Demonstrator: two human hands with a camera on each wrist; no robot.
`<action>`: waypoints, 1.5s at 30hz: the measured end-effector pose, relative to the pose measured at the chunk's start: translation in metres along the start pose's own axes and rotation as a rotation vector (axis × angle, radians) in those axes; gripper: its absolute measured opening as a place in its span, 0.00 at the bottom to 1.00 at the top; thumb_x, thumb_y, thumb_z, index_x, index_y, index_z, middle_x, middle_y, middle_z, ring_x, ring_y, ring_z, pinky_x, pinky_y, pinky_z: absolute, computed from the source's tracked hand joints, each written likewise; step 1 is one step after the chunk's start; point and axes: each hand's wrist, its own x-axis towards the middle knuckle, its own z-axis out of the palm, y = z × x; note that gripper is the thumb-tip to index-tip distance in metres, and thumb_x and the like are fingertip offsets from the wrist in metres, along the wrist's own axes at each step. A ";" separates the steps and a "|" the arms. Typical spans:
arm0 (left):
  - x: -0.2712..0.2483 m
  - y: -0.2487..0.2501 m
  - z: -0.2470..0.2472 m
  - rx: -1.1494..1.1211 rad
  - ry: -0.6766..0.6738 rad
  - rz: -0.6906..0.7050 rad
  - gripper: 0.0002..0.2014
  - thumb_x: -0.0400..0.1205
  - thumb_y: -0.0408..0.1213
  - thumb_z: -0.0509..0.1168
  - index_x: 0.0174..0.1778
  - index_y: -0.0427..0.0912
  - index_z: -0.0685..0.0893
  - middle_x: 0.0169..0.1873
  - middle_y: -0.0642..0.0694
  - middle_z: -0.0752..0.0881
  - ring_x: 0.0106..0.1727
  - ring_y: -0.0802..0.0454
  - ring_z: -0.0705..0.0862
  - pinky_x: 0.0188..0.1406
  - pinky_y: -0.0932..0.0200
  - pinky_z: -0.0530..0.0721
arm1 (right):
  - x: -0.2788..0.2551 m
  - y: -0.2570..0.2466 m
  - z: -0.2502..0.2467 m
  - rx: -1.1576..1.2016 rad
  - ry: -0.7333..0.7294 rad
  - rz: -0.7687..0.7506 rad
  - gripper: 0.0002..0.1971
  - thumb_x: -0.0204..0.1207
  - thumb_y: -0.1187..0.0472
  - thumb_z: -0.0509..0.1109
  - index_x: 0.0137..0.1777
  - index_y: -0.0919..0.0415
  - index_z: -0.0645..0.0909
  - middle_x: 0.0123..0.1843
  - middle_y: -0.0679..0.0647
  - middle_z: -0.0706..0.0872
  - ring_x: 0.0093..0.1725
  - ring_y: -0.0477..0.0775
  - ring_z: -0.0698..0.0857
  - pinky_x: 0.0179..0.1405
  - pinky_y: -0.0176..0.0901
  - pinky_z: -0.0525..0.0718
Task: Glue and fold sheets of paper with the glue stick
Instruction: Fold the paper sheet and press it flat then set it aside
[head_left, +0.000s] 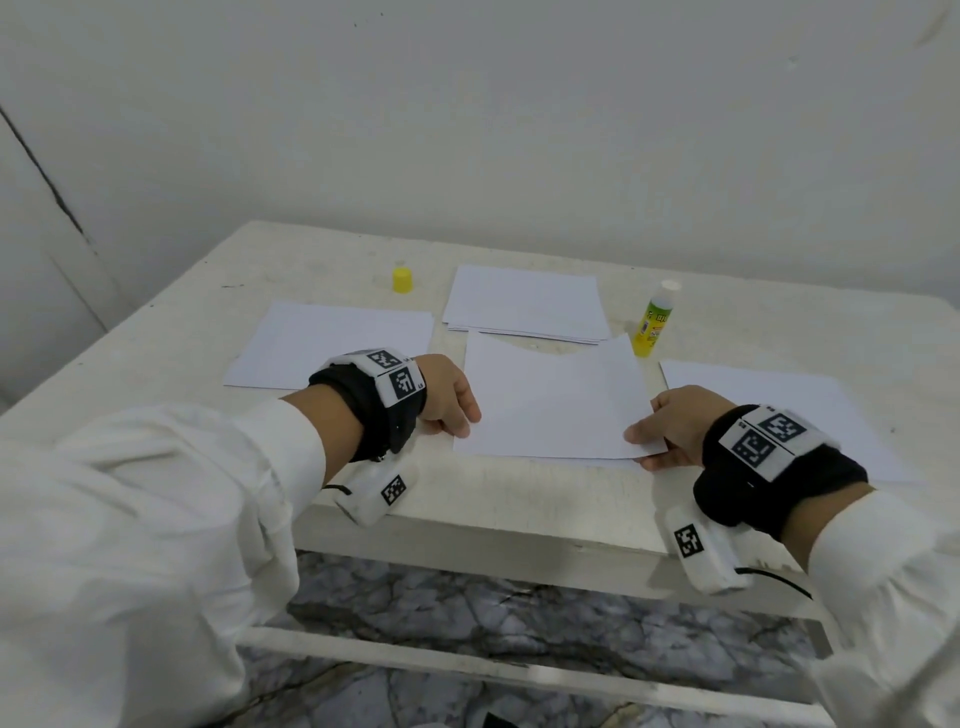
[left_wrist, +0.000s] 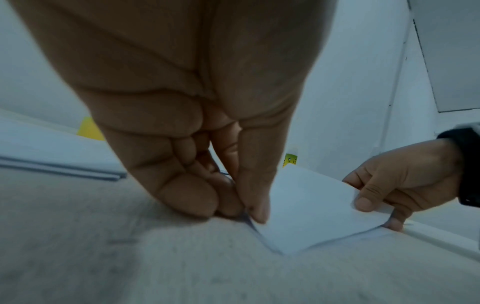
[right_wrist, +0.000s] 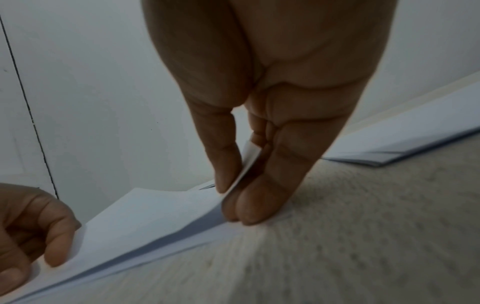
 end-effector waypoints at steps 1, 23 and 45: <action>0.000 0.001 0.001 0.018 0.007 -0.001 0.08 0.74 0.31 0.75 0.46 0.45 0.88 0.28 0.52 0.82 0.16 0.67 0.78 0.21 0.77 0.76 | 0.001 0.000 0.000 -0.014 0.000 -0.002 0.16 0.71 0.76 0.74 0.52 0.64 0.73 0.59 0.65 0.78 0.37 0.62 0.83 0.17 0.40 0.84; 0.006 0.006 0.001 0.145 0.010 -0.035 0.08 0.73 0.32 0.76 0.42 0.50 0.87 0.30 0.52 0.83 0.26 0.60 0.81 0.21 0.79 0.74 | -0.005 -0.004 -0.017 -0.601 -0.010 -0.115 0.12 0.71 0.60 0.77 0.45 0.61 0.76 0.29 0.53 0.79 0.26 0.48 0.74 0.27 0.35 0.69; 0.007 0.005 0.000 0.162 -0.005 -0.033 0.08 0.74 0.33 0.76 0.41 0.51 0.87 0.29 0.52 0.83 0.28 0.59 0.80 0.24 0.75 0.74 | 0.003 -0.002 -0.012 -0.558 0.013 -0.113 0.11 0.68 0.63 0.80 0.46 0.64 0.81 0.43 0.61 0.83 0.45 0.57 0.80 0.60 0.50 0.81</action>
